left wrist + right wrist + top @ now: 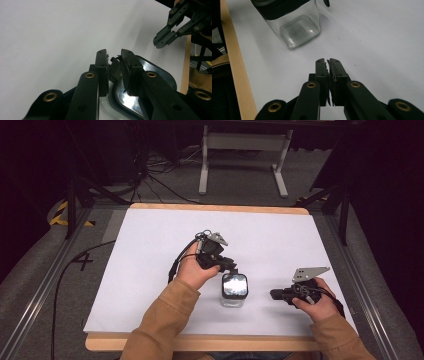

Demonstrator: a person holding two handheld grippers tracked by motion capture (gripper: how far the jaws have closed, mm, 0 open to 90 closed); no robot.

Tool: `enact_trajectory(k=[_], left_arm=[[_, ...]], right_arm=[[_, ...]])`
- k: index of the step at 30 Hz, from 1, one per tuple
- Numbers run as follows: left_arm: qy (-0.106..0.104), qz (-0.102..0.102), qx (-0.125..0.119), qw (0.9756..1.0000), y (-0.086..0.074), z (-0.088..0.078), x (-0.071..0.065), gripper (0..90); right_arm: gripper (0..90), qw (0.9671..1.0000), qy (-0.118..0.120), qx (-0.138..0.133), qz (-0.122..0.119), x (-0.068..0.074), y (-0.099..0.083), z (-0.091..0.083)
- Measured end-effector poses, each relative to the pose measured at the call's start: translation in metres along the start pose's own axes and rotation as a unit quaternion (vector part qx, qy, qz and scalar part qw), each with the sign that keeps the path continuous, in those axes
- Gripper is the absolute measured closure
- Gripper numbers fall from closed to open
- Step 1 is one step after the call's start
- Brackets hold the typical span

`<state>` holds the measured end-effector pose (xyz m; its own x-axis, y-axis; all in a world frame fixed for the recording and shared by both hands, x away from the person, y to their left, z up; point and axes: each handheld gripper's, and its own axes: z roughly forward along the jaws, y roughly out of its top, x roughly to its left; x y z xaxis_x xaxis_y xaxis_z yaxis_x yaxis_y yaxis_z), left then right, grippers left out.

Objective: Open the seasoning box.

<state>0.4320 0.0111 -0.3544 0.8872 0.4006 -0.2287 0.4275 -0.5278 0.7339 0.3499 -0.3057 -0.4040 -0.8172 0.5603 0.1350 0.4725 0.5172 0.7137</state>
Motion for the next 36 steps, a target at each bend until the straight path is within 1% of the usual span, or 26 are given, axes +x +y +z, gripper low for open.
enact_trajectory(k=[3, 8, 13, 18, 21, 23, 25, 28, 30, 34, 36], left_arm=[[-0.007, -0.004, 0.007, 0.9999, 0.0, 0.007, 0.003, 78.7], [-0.009, -0.007, 0.011, 0.9999, 0.0, 0.011, 0.005, 81.8], [-0.013, -0.012, 0.01, 0.9998, -0.001, 0.011, 0.005, 85.9], [-0.012, -0.015, 0.009, 0.9998, -0.001, 0.011, 0.005, 89.2], [-0.013, -0.015, 0.007, 0.9998, -0.001, 0.012, 0.005, 89.2], [-0.016, -0.021, 0.008, 0.9996, -0.001, 0.011, 0.006, 89.2], [-0.02, -0.025, 0.004, 0.9995, -0.001, 0.012, 0.006, 89.2], [-0.021, -0.026, 0.006, 0.9994, -0.002, 0.011, 0.007, 89.2], [-0.02, -0.027, 0.009, 0.9994, -0.001, 0.011, 0.007, 89.2], [-0.023, -0.031, 0.005, 0.9992, -0.002, 0.012, 0.008, 89.2], [-0.023, -0.033, 0.006, 0.9992, -0.002, 0.012, 0.008, 89.2]], right_arm=[[85.4, 1.0, -0.001, 0.0, 0.003, 0.0, -0.002, -0.001], [85.0, 1.0, 0.0, -0.001, 0.006, 0.0, -0.003, -0.002], [84.8, 1.0, 0.001, -0.001, 0.006, 0.0, -0.004, -0.002], [84.5, 1.0, 0.004, 0.0, 0.007, 0.001, -0.004, -0.001], [84.2, 1.0, 0.005, 0.0, 0.006, 0.001, -0.004, 0.0], [84.1, 1.0, 0.005, 0.0, 0.005, 0.001, -0.004, 0.0], [84.1, 1.0, 0.006, 0.0, 0.006, 0.001, -0.004, 0.001], [84.1, 1.0, 0.007, 0.0, 0.006, 0.002, -0.004, 0.001], [84.1, 1.0, 0.007, -0.002, 0.002, 0.002, -0.003, 0.002], [84.2, 0.9999, 0.01, -0.005, -0.002, 0.007, -0.001, 0.002], [84.8, 0.9999, 0.012, -0.009, -0.009, 0.011, 0.002, 0.003]])
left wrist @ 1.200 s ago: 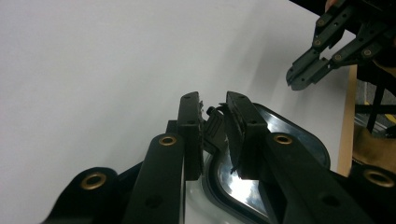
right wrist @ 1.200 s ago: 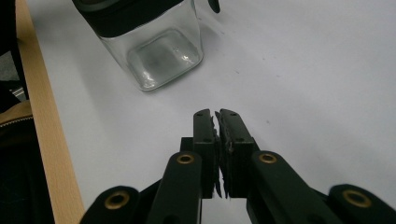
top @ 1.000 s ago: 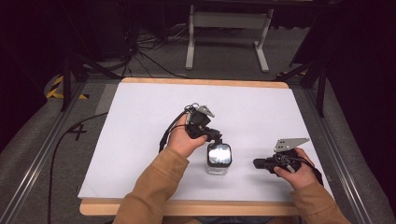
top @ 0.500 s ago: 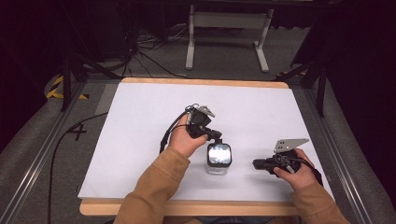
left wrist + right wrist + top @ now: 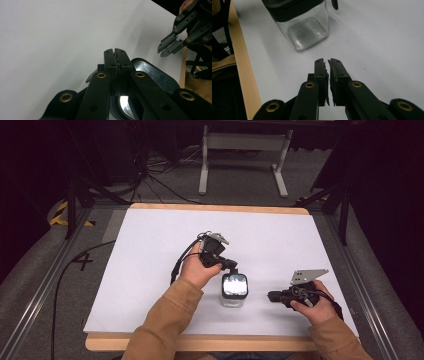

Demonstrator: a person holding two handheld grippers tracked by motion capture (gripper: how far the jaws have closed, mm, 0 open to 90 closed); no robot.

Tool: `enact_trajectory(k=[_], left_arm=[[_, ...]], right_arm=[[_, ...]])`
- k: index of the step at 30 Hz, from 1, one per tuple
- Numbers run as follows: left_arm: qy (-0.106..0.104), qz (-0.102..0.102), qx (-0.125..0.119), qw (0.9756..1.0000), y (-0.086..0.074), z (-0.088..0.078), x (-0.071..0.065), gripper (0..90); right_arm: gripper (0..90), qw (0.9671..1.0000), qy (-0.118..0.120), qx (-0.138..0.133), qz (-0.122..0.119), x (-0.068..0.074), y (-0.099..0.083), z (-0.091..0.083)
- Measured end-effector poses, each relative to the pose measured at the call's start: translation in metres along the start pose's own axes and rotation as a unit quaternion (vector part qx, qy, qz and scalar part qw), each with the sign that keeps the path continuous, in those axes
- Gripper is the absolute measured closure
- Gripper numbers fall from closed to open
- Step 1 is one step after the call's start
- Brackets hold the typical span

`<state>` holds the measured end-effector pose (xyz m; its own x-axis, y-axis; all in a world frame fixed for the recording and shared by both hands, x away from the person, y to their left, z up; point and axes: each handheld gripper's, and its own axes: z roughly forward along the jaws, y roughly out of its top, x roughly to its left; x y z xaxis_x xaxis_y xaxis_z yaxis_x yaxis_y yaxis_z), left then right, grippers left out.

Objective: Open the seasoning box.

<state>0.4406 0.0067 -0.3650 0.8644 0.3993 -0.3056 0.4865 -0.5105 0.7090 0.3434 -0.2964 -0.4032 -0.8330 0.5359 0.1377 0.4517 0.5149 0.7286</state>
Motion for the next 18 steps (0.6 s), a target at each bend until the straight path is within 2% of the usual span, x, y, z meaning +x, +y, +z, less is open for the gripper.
enact_trajectory(k=[4, 11, 18], left_arm=[[0.0, 0.0, 0.001, 1.0, 0.0, 0.0, 0.0, 89.2], [0.0, -0.001, 0.001, 1.0, 0.0, 0.0, 0.001, 89.2], [-0.002, -0.004, -0.004, 1.0, -0.001, 0.0, 0.001, 89.2]], right_arm=[[86.5, 0.9999, 0.005, -0.006, -0.011, 0.006, 0.004, 0.002], [89.4, 0.9986, 0.026, -0.027, -0.037, 0.025, 0.018, 0.009], [89.6, 0.9976, 0.036, -0.034, -0.048, 0.037, 0.025, 0.018]])
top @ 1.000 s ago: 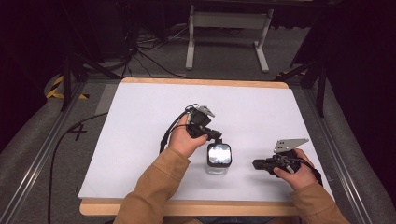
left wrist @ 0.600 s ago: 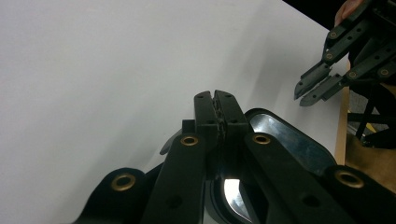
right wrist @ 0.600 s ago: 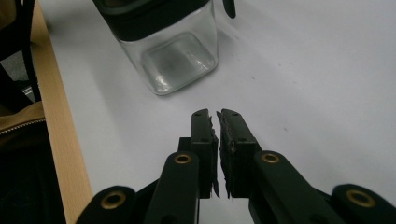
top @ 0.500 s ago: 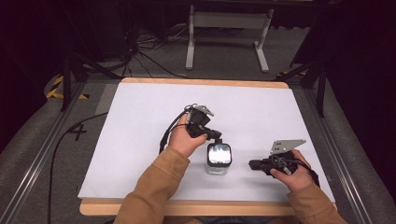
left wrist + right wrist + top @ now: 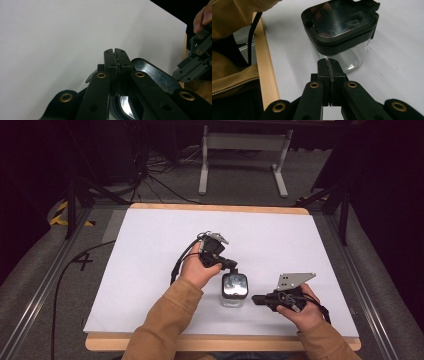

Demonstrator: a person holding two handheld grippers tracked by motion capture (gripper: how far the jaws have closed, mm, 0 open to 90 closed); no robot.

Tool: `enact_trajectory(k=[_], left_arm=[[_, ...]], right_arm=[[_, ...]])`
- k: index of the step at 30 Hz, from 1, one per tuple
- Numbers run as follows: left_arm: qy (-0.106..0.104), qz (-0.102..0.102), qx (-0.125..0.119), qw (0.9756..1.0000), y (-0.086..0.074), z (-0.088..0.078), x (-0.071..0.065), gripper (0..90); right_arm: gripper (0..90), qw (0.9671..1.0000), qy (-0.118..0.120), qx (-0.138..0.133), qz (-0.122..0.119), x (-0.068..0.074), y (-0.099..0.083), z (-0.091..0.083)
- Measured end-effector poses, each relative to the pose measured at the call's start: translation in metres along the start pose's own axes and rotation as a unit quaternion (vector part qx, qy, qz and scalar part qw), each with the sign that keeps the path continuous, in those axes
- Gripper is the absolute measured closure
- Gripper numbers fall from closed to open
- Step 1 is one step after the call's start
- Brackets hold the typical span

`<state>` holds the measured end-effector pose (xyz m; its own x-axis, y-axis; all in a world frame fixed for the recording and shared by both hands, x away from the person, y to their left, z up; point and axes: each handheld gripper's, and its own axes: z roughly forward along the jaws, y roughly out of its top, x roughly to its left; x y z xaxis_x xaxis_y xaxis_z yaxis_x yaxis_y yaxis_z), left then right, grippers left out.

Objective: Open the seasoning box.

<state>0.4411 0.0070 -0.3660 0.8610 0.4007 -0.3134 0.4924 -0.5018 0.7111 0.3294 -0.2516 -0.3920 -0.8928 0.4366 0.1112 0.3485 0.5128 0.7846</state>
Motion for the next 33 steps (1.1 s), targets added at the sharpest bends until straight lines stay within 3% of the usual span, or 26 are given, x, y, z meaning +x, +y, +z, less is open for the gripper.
enact_trajectory(k=[11, 20, 23, 28, 33], left_arm=[[0.001, 0.0, -0.001, 1.0, 0.0, 0.0, 0.0, 89.2], [0.028, 0.004, -0.005, 0.9996, 0.0, -0.003, -0.006, 86.1], [0.026, 0.009, -0.017, 0.9995, 0.0, -0.012, -0.011, 85.8], [0.016, 0.025, -0.018, 0.9994, 0.001, -0.03, -0.023, 85.7], [0.02, 0.034, -0.021, 0.999, 0.0, -0.049, -0.039, 84.1]], right_arm=[[89.6, 0.9997, 0.003, -0.024, 0.001, 0.004, 0.006, 0.007], [89.8, 0.9995, 0.003, -0.031, -0.001, 0.005, 0.008, 0.008], [89.8, 0.9994, 0.002, -0.034, -0.002, 0.004, 0.008, 0.007], [89.9, 0.999, 0.002, -0.044, -0.003, 0.003, 0.012, 0.004], [89.9, 0.9987, 0.001, -0.051, -0.006, 0.001, 0.016, 0.002]])
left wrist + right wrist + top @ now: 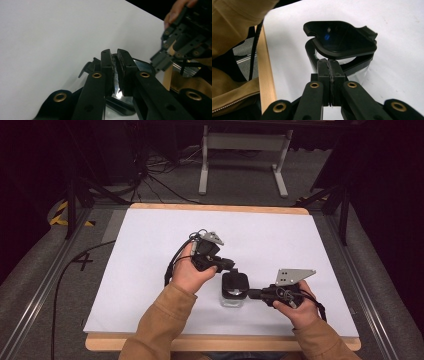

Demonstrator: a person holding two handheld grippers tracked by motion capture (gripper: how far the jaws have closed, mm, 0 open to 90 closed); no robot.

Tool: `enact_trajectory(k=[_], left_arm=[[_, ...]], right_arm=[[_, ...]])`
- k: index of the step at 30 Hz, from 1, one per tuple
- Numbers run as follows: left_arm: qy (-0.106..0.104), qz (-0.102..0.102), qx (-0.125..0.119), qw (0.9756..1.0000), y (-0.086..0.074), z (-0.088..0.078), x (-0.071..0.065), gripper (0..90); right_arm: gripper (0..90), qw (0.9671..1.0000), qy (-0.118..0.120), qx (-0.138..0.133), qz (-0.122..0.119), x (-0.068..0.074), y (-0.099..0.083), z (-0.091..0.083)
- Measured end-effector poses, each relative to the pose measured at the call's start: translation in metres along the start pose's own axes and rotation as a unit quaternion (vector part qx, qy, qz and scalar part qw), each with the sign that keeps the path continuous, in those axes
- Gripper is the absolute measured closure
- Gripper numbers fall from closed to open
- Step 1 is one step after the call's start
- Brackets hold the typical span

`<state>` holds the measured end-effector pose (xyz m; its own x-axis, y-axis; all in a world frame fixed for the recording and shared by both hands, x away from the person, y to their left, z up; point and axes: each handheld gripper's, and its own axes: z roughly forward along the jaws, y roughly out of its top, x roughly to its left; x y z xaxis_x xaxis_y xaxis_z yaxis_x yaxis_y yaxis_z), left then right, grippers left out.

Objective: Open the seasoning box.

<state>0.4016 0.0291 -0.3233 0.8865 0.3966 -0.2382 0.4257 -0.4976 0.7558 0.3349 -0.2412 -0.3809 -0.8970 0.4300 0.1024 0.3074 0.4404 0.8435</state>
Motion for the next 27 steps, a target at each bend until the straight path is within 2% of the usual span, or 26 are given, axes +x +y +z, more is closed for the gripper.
enact_trajectory(k=[5, 10, 14, 15, 17, 23, 27], left_arm=[[0.0, 0.017, 0.014, 0.9997, -0.002, -0.014, -0.017, 84.4], [-0.004, 0.029, 0.032, 0.9991, -0.004, -0.018, -0.027, 84.9], [-0.004, 0.035, 0.073, 0.9967, -0.008, -0.012, -0.031, 84.0], [-0.004, 0.032, 0.081, 0.9962, -0.009, -0.009, -0.032, 84.2], [-0.007, 0.039, 0.095, 0.9947, -0.009, -0.006, -0.032, 84.7], [-0.008, 0.043, 0.115, 0.9924, -0.009, 0.002, -0.035, 85.1], [0.002, 0.04, 0.113, 0.9928, -0.009, 0.008, -0.033, 85.1]], right_arm=[[89.9, 0.9999, 0.002, -0.009, -0.005, -0.003, 0.007, -0.001], [89.9, 0.9998, -0.002, -0.021, -0.004, -0.006, 0.012, -0.002], [89.9, 0.9995, -0.006, -0.032, 0.001, -0.008, 0.016, -0.003], [89.9, 0.9994, -0.007, -0.035, 0.002, -0.009, 0.017, -0.003], [89.9, 0.9992, -0.009, -0.039, 0.004, -0.009, 0.018, -0.003], [89.9, 0.9988, -0.014, -0.047, 0.007, -0.009, 0.019, -0.004], [89.8, 0.9985, -0.015, -0.051, 0.008, -0.008, 0.018, -0.005]])
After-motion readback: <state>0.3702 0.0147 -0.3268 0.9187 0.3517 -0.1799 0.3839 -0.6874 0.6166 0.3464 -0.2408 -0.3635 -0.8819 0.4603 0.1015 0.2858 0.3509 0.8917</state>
